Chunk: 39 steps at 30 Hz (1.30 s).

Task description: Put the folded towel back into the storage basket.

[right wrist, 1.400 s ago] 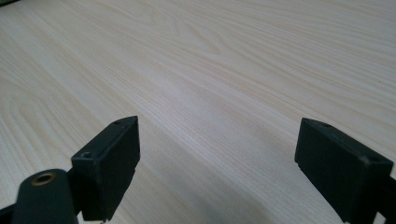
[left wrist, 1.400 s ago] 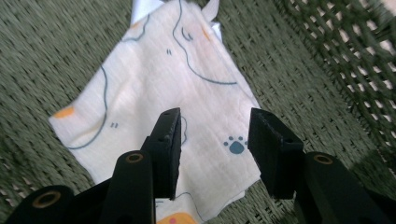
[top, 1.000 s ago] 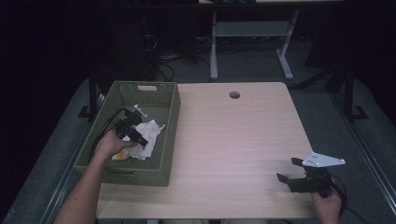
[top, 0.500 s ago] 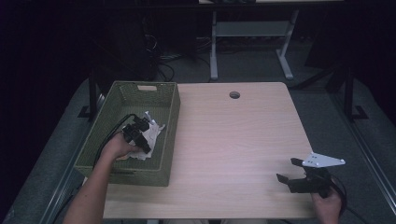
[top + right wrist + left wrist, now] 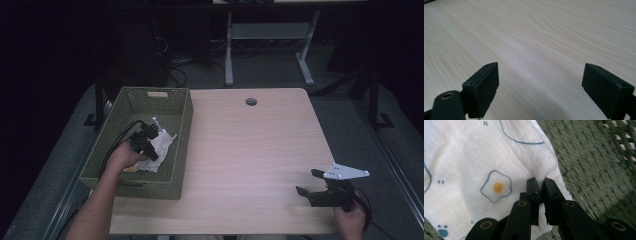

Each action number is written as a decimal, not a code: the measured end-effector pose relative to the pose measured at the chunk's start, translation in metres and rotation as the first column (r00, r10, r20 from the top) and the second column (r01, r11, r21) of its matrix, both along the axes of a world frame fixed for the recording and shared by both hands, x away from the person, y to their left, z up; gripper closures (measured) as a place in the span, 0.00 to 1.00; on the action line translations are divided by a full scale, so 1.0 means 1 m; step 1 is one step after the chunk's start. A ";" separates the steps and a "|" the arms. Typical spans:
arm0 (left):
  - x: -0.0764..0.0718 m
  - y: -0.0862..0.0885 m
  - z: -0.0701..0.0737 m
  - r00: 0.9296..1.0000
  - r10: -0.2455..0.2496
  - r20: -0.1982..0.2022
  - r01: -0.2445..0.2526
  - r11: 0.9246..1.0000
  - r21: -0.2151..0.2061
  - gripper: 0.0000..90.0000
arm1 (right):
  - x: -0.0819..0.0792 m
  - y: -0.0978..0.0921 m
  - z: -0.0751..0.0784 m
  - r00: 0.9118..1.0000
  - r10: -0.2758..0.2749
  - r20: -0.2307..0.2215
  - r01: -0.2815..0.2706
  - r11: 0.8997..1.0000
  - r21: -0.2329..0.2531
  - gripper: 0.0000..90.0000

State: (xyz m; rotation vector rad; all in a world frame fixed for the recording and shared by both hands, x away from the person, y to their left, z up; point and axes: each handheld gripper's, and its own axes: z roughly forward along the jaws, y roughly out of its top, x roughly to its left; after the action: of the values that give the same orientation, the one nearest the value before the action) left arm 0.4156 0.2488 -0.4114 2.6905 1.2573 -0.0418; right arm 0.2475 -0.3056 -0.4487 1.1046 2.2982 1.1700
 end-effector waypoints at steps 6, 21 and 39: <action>-0.003 0.001 0.003 1.000 -0.006 -0.028 0.006 1.000 -0.025 0.74 | -0.001 0.001 0.000 1.000 0.008 0.001 -0.008 1.000 -0.003 0.15; -0.003 0.013 -0.009 0.998 0.035 -0.042 -0.036 0.999 -0.008 0.91 | -0.001 0.004 0.001 1.000 0.011 -0.004 -0.011 1.000 -0.007 0.15; -0.008 0.023 0.015 0.995 0.089 0.054 -0.085 0.994 -0.070 0.79 | 0.003 0.006 0.000 1.000 0.019 -0.001 -0.019 1.000 -0.009 0.15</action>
State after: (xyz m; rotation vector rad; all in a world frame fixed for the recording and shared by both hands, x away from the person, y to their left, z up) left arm 0.4075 0.2719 -0.3965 2.5581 1.3304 0.0028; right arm 0.2506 -0.2994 -0.4487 1.0826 2.3170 1.1652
